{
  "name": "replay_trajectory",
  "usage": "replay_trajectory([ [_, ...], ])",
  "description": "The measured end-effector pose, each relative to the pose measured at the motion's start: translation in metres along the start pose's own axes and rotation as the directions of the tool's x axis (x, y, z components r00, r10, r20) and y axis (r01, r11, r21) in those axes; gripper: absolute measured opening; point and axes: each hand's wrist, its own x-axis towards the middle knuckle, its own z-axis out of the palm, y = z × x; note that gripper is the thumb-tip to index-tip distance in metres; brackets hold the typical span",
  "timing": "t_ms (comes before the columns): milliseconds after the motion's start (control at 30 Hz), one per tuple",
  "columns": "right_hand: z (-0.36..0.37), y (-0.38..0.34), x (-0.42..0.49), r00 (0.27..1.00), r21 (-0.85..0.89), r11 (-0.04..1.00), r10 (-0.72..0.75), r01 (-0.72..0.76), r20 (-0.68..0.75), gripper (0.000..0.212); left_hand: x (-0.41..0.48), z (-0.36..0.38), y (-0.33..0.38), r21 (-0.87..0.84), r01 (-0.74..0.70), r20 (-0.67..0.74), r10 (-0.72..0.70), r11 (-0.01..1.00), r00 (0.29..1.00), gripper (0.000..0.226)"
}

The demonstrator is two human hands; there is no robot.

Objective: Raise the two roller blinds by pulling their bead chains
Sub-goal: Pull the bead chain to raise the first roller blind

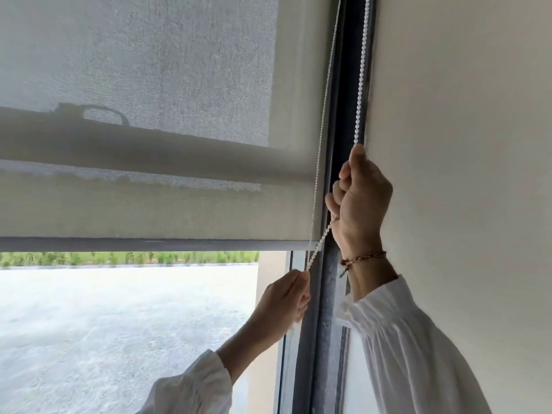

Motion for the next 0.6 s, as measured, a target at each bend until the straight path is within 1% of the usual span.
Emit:
replay_trajectory([
  [67, -0.011, 0.010, -0.013, 1.000, -0.011, 1.000, 0.001, -0.001, 0.020, 0.043, 0.007, -0.005, 0.000, 0.068, -0.004, -0.034, 0.006, 0.998, 0.999, 0.029],
  [100, -0.017, 0.016, -0.020, 1.000, -0.035, 0.999, 0.004, -0.003, 0.029, 0.043, 0.011, -0.007, 0.003, 0.057, 0.008, -0.069, -0.004, 0.998, 0.998, 0.027],
  [167, -0.026, 0.029, -0.033, 0.999, -0.099, 0.995, 0.005, -0.001, 0.045, 0.040, 0.022, -0.009, 0.019, -0.025, -0.005, -0.119, 0.002, 1.000, 0.993, 0.027],
  [267, -0.036, 0.046, -0.050, 0.999, -0.160, 0.987, 0.025, -0.019, 0.036, 0.037, 0.037, -0.009, 0.066, -0.140, -0.076, -0.152, 0.055, 0.987, 0.987, 0.031],
  [333, -0.041, 0.052, -0.060, 0.999, -0.177, 0.984, 0.035, -0.030, 0.027, 0.039, 0.047, -0.008, 0.102, -0.210, -0.112, -0.119, 0.089, 0.971, 0.989, 0.035],
  [400, -0.044, 0.055, -0.068, 1.000, -0.198, 0.980, 0.024, -0.020, 0.019, 0.040, 0.057, -0.006, 0.138, -0.229, -0.123, -0.063, 0.111, 0.966, 0.992, 0.036],
  [467, -0.046, 0.058, -0.074, 1.000, -0.234, 0.972, 0.005, -0.001, 0.014, 0.042, 0.065, -0.001, 0.168, -0.223, -0.130, -0.060, 0.119, 0.966, 0.991, 0.029],
  [533, -0.047, 0.062, -0.079, 1.000, -0.263, 0.965, -0.014, 0.021, 0.028, 0.046, 0.074, 0.005, 0.181, -0.208, -0.141, -0.141, 0.113, 0.968, 0.984, 0.029],
  [600, -0.048, 0.066, -0.084, 0.998, -0.286, 0.957, -0.023, 0.037, 0.054, 0.048, 0.081, 0.012, 0.181, -0.202, -0.177, -0.288, 0.114, 0.963, 0.951, 0.035],
])
